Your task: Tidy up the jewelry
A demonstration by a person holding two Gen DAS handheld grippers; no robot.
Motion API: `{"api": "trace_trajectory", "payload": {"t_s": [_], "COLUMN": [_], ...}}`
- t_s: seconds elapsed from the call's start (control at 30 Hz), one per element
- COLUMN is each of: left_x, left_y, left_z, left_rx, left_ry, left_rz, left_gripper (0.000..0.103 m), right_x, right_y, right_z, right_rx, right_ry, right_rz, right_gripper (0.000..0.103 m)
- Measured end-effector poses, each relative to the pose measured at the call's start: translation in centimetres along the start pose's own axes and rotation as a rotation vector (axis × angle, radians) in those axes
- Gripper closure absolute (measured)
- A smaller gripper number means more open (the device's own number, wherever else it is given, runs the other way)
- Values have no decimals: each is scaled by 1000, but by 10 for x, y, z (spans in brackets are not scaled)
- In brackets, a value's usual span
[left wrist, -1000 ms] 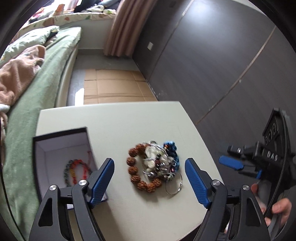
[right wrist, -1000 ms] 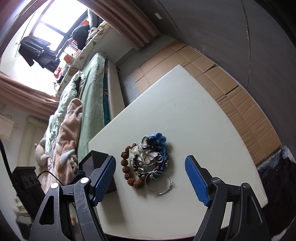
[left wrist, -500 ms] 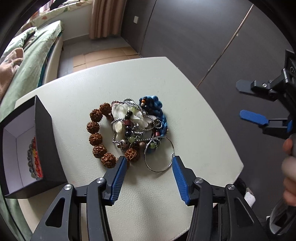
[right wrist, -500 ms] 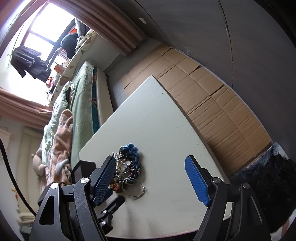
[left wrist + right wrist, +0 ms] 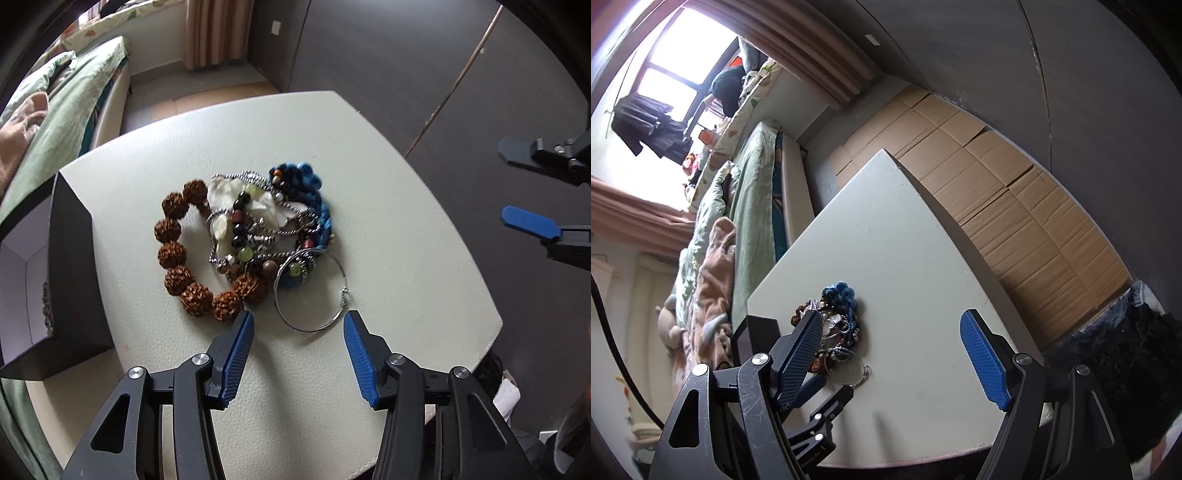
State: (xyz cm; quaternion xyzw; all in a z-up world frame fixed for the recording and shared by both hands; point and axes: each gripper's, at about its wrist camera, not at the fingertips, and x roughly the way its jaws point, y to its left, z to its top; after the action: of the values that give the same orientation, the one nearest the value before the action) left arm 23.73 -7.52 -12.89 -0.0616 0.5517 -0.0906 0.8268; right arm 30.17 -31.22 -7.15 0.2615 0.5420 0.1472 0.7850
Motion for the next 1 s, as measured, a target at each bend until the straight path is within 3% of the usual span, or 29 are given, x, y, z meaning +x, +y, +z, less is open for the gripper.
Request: {"api": "trace_trajectory", "payload": {"t_s": [0.17,0.23,0.27,0.3,0.37,0.63,1.0], "left_x": [3,4,5,6,7,-28,-71], "left_y": [4,5,5,7,12,15,68], "left_z": [3,4,4,5,5,12,21], "left_rx": [-29,-40,-44,-50,-74,-59,-178], "left_ry": [-37,-52,-60,-61,-55,-121,-219], "left_rz": [-2,5,16,17,-12,-75,-68], "left_gripper": [57,64,77,97,101,101,101], "right_x": [0,1,1,1,2,15,35], "right_y": [1,2,3,4,6,20,49], "right_z": [-1,-2,-2,-2,-4,-11,-22], "right_rx": [-9,-12,-14,-17,-26,-71,-110], "right_ry": [3,7,10,11,14,45,56], "right_rz": [-3,-5,-5,-5,-6,0,47], "right_gripper": [26,26,26,26,26,26,26]}}
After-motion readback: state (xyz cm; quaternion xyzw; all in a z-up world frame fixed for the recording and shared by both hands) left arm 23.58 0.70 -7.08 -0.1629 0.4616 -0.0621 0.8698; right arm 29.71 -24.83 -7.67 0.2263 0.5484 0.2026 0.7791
